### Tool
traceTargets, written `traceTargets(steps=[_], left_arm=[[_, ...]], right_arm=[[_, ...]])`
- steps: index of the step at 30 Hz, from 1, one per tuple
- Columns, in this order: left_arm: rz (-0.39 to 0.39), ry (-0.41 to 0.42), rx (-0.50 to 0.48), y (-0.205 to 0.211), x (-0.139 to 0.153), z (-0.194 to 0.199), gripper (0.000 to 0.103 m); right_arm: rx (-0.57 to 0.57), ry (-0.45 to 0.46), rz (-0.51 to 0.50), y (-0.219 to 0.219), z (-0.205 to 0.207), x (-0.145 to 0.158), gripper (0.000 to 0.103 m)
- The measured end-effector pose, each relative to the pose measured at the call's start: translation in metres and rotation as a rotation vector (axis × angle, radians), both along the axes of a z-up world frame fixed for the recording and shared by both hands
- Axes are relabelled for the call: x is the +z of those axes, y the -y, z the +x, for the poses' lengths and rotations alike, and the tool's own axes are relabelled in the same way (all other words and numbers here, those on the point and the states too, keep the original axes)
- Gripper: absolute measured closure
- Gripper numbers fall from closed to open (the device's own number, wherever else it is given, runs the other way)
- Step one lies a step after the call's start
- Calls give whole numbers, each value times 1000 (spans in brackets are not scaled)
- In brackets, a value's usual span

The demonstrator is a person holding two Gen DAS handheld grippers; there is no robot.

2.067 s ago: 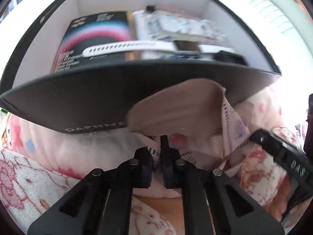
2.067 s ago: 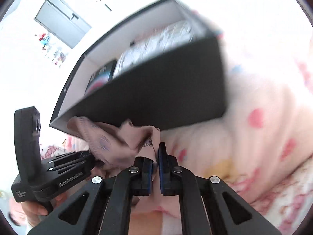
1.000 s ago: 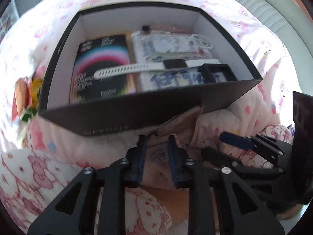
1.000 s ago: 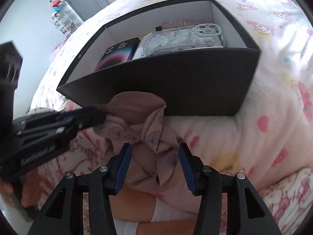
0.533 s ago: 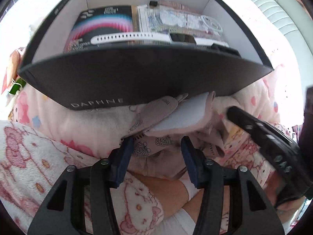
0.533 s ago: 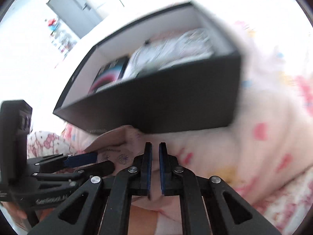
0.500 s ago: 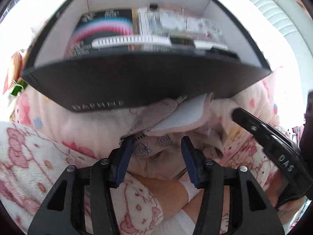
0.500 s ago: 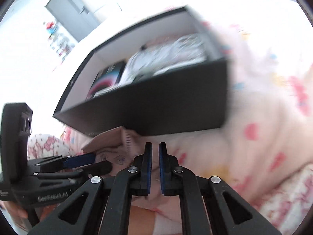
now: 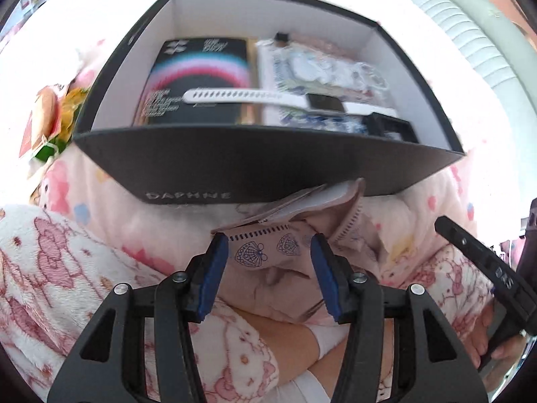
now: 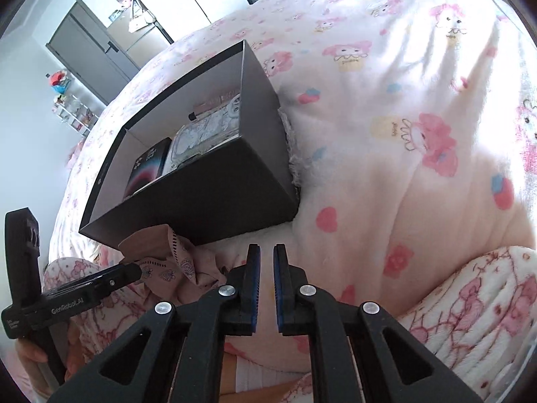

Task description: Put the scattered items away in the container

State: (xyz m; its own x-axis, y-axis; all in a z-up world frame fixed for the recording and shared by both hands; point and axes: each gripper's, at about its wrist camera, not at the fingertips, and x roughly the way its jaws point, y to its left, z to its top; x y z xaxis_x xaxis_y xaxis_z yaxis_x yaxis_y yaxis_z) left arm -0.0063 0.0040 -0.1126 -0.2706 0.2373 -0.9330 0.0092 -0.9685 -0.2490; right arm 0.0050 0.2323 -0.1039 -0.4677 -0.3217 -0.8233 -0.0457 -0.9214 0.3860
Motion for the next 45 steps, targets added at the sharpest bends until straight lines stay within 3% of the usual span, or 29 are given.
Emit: traceTargets(steps=[1,3,5,11,13,15,16,19,22,24,26,29,31,32,33,35,37,38,39,45], left_arm=[[-2,17,7,4,-2,-2,51],[-1,25,14,7,-4,-2,51],[-18,11,13,9,1,-2,51],[-24,2,43,25,5,-8,51],[-11,6,45,23,3,-10,51],[1,-7,47,22,5,-9,51],[1,-18,49,22,4,-8,51],[2,-28,45,22,6,-5,51],[28,5,0,16,1,-7,51],[46,24,-11,13,-3,-5,51],[49,41,-12,10,-8,-3,51],[38,68,7,11,-14,-4,51],[55,61,16,15,-10,-2,51],[61,54,21,18,-7,-1,51],[59,46,26,21,-4,0,50],[50,31,33,26,1,0,47],[60,30,33,26,1,0,44],[59,32,31,25,0,0,43],[53,30,28,23,0,0,42],[83,44,-13,10,-11,-5,37]], right_arm=[[21,17,-10,9,-5,-7,91],[68,58,-20,22,-6,-11,68],[107,100,-22,33,-7,-17,57],[142,122,-63,50,-28,-31,51],[153,142,-115,56,-35,-43,52],[95,149,-228,52,-38,-52,98],[84,160,-247,50,-39,-53,97],[32,69,-180,38,-31,-35,99],[-24,17,-145,19,-17,-20,99],[-31,27,-121,12,-9,-18,99],[19,64,-162,15,-6,-22,99],[98,109,-153,36,-11,-29,89],[146,119,-129,55,-18,-33,69],[169,123,-126,61,-22,-34,52],[189,126,-122,69,-25,-37,44],[219,137,-74,85,-32,-45,44],[233,116,-63,94,-34,-52,53],[227,107,-61,93,-35,-53,86],[219,111,-68,91,-35,-53,97],[148,-58,-75,61,-4,-6,97]])
